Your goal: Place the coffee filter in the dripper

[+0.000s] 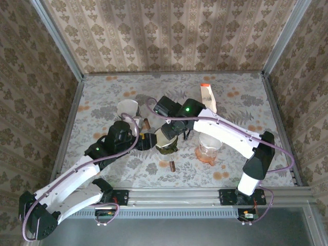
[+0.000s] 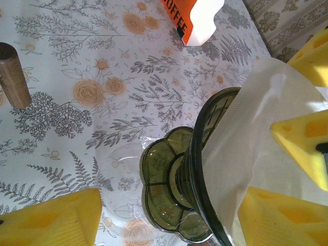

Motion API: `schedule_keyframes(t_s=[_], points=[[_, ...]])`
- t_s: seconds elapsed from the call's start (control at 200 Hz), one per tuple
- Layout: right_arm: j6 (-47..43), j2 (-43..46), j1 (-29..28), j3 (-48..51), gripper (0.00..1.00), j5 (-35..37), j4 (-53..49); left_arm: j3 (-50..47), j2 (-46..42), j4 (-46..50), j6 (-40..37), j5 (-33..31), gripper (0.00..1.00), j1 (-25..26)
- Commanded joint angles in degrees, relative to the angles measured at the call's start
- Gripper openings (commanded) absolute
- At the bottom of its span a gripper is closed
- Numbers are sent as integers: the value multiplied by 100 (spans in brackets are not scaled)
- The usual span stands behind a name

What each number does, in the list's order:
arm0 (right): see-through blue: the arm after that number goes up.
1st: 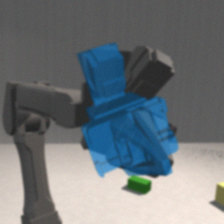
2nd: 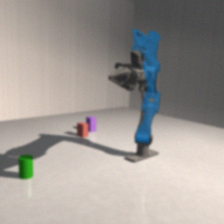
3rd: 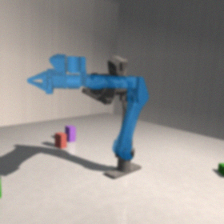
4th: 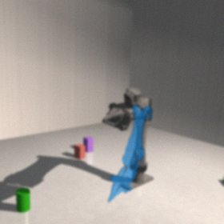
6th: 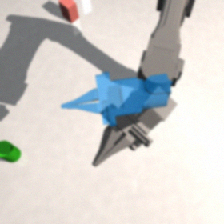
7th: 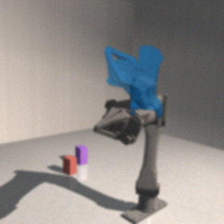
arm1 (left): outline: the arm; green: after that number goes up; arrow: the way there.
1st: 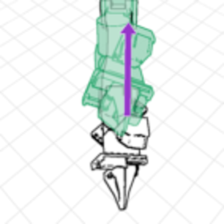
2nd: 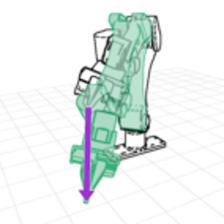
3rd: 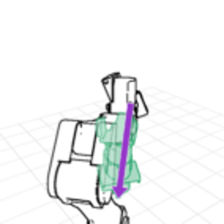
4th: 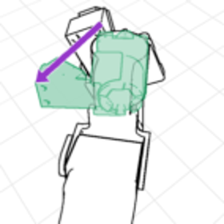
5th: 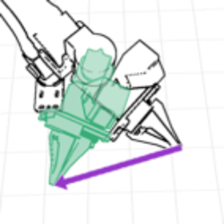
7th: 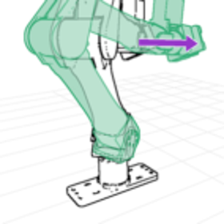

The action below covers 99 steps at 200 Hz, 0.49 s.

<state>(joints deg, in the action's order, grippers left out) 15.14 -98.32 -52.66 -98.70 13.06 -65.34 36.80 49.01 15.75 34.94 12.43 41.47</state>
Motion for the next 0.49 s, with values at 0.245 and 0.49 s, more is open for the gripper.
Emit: schedule_keyframes(t_s=[0.245, 0.49], points=[[120, 82, -77, 495, 66, -206, 490, -76, -9, -230, 118, 58, 77, -43], [206, -140, -84, 543, 66, -138, 610, -94, 27, -276, 153, 85, 82, -48]])
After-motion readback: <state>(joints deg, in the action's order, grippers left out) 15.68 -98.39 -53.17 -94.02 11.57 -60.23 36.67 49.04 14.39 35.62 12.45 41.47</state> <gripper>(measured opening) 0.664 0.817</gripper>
